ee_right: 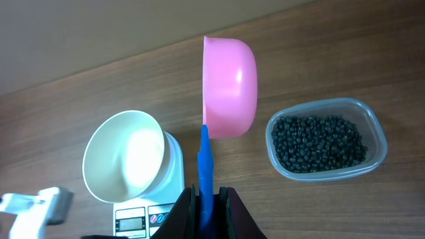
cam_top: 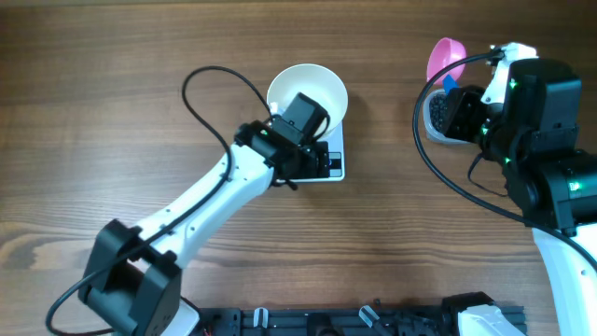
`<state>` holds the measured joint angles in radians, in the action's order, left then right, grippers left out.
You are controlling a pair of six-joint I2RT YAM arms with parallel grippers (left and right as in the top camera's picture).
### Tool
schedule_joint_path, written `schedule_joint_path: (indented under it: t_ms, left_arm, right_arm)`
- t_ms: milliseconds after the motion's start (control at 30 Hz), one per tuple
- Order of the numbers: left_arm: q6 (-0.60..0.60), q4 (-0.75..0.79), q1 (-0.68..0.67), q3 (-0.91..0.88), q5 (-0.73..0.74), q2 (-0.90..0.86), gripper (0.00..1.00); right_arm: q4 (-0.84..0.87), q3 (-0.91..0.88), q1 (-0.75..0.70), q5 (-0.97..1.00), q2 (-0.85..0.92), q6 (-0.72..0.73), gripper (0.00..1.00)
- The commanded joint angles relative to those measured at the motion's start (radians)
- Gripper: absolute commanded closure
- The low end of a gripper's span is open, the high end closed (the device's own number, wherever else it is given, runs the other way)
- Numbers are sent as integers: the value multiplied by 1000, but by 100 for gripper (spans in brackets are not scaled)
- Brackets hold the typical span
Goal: Scoop item into bowl and weigh 150g on scale
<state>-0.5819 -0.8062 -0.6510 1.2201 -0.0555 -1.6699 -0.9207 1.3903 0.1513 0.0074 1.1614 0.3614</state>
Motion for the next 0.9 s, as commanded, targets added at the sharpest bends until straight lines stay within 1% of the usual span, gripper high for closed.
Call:
schedule_joint_path:
  t_ms: [0,133,233,367,567,867]
  left_arm:
    - [-59,57,-23,-105,-48,-23,0]
    - [-72,156,-23,-181,-60,-23,0]
    - [-112,199,-23,-197,-108,-23,0]
    - [-105,268,-23,-201,-130,-23,0]
    - [-103,288,-23,-210,-169,-45,0]
    - [-103,321,-23,-216,-167,-93,0]
  right_arm:
    - [3,12,-3,-9,8,5,96]
    - [3,12,-3,-9,8,6,96]
    - [3,12,-3,-9,8,7,96]
    - [3,12,-3,-9,8,6,96]
    - [0,12,-3,-9,8,6,96]
    - [0,12,-3,-10,8,7,96]
